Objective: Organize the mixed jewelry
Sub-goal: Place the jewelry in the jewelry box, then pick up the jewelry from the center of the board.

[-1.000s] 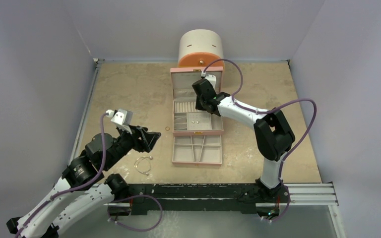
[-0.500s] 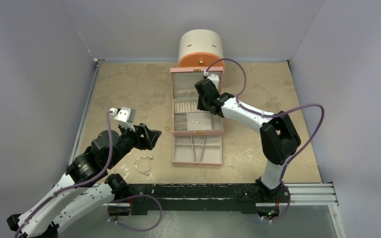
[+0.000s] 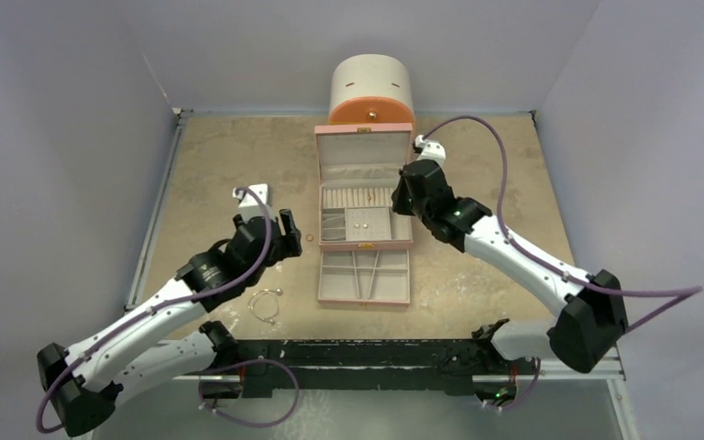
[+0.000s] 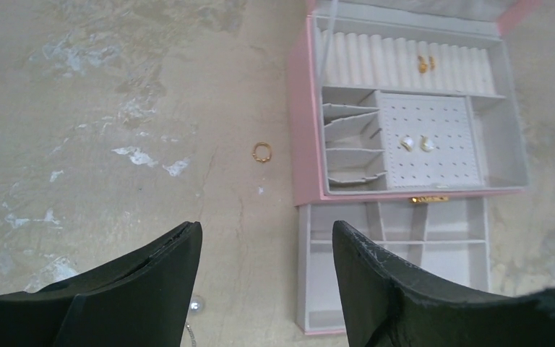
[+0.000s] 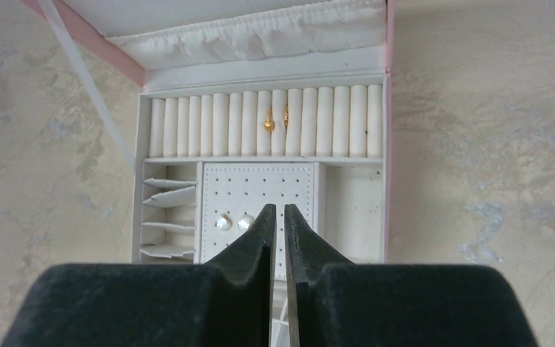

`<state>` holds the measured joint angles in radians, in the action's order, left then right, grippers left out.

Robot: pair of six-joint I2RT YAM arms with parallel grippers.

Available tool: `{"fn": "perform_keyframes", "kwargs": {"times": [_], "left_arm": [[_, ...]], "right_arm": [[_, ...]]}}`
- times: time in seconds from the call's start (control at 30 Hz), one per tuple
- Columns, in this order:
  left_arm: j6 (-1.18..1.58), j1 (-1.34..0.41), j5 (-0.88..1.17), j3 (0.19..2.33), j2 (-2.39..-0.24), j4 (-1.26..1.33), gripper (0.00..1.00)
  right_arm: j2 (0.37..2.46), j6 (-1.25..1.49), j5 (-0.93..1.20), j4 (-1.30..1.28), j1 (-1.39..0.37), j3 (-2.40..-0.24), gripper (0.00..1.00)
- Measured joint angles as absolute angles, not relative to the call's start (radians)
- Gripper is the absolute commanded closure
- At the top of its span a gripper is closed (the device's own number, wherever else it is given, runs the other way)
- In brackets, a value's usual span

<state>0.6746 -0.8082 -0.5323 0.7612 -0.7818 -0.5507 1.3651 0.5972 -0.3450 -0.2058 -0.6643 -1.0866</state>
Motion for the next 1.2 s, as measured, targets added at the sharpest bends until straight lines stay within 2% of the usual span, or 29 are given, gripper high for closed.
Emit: {"fn": "perform_keyframes", "kwargs": {"times": [0.37, 0.77, 0.9, 1.2], "left_arm": [[0.875, -0.762, -0.656, 0.753, -1.112, -0.439, 0.47], [0.967, -0.62, -0.505, 0.754, -1.437, -0.266, 0.56], [0.977, -0.599, -0.45, 0.772, -1.519, -0.249, 0.63], [0.985, -0.567, -0.381, 0.804, -1.592, -0.196, 0.67]], "right_arm": [[1.122, 0.59, -0.318, -0.22, -0.664, -0.952, 0.87], [0.958, 0.562, -0.307, -0.265, -0.664, -0.908, 0.85], [0.935, 0.557, -0.297, -0.278, -0.664, -0.892, 0.85], [0.906, 0.555, -0.296, -0.295, -0.664, -0.863, 0.85]]}}
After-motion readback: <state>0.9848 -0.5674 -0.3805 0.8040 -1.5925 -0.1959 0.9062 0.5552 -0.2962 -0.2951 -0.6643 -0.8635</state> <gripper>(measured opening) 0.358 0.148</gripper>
